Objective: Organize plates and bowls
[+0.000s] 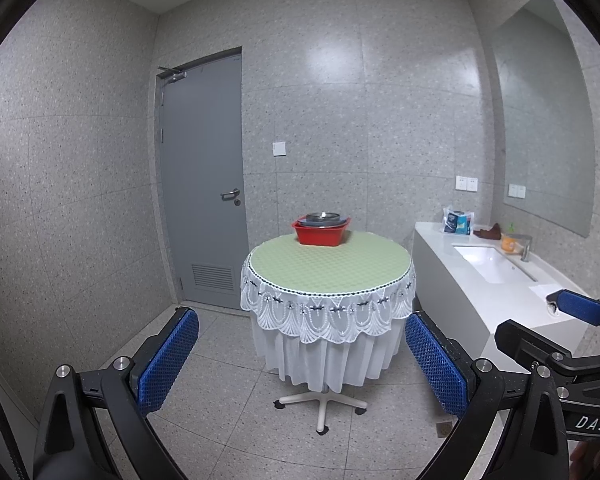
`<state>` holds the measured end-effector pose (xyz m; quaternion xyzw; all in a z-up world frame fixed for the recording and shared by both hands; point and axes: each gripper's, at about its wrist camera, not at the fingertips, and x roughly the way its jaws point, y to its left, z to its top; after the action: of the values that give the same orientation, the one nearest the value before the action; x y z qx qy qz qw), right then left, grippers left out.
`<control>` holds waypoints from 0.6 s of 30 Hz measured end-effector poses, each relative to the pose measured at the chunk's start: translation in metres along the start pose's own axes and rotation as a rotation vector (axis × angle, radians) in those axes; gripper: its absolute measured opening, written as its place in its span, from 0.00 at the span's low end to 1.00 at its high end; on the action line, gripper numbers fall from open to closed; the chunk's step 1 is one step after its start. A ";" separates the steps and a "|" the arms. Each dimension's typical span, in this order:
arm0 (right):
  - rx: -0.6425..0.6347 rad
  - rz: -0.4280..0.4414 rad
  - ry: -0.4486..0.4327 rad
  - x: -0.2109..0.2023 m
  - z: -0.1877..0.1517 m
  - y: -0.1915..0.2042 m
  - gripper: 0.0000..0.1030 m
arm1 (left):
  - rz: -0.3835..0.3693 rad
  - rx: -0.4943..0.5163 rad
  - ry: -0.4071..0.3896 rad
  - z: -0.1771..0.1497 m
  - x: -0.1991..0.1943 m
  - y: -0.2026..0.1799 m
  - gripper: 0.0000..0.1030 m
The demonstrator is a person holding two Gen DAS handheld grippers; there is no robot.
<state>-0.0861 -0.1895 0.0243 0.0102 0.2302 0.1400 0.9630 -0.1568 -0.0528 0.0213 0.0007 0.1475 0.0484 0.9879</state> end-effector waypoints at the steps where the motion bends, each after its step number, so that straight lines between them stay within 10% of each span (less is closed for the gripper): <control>1: 0.000 0.000 0.000 0.000 0.000 -0.001 1.00 | -0.001 0.000 0.001 0.000 0.000 0.000 0.99; 18: 0.005 0.003 0.002 0.003 -0.001 -0.003 1.00 | 0.003 0.011 -0.020 -0.008 0.005 -0.002 0.99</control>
<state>-0.0832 -0.1920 0.0216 0.0130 0.2314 0.1410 0.9625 -0.1540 -0.0547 0.0121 0.0070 0.1380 0.0490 0.9892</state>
